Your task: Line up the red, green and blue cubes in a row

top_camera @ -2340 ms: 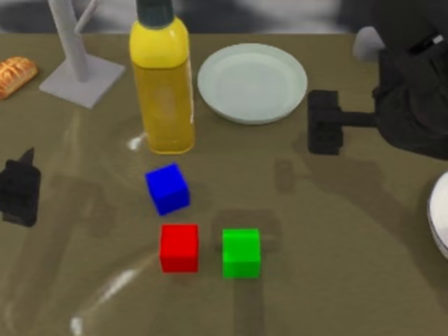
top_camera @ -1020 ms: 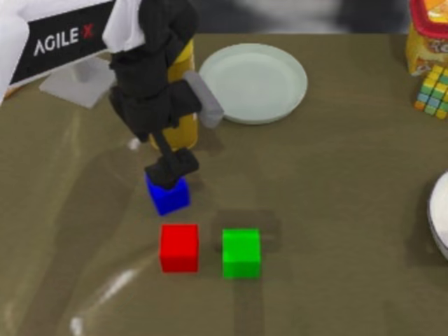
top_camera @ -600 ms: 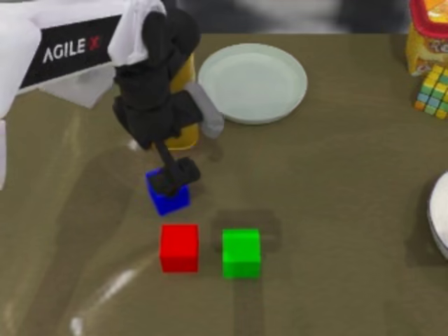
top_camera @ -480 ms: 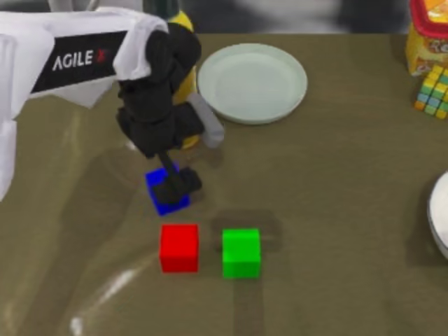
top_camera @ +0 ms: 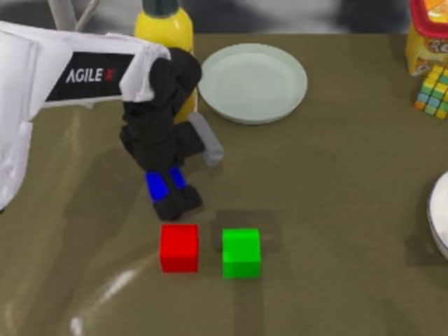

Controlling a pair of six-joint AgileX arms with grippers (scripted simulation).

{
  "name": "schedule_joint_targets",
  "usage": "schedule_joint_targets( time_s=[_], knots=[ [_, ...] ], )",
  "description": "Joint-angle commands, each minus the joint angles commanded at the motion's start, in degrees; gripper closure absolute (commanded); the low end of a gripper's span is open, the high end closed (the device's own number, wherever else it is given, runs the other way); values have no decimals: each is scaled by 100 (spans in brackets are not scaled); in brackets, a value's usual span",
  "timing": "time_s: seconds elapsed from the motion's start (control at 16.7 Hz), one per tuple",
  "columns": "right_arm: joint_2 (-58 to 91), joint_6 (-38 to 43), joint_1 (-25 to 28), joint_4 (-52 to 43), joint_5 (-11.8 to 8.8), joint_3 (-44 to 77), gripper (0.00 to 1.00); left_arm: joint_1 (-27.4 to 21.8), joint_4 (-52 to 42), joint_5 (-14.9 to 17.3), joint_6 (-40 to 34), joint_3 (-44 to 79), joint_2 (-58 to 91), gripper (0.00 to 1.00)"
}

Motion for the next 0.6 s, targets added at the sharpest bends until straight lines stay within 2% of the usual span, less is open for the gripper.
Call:
schedule_joint_targets(
  time_s=[0.6],
  knots=[
    [0, 0, 0, 0, 0, 0, 0, 0, 0, 0, 0, 0, 0, 75]
  ],
)
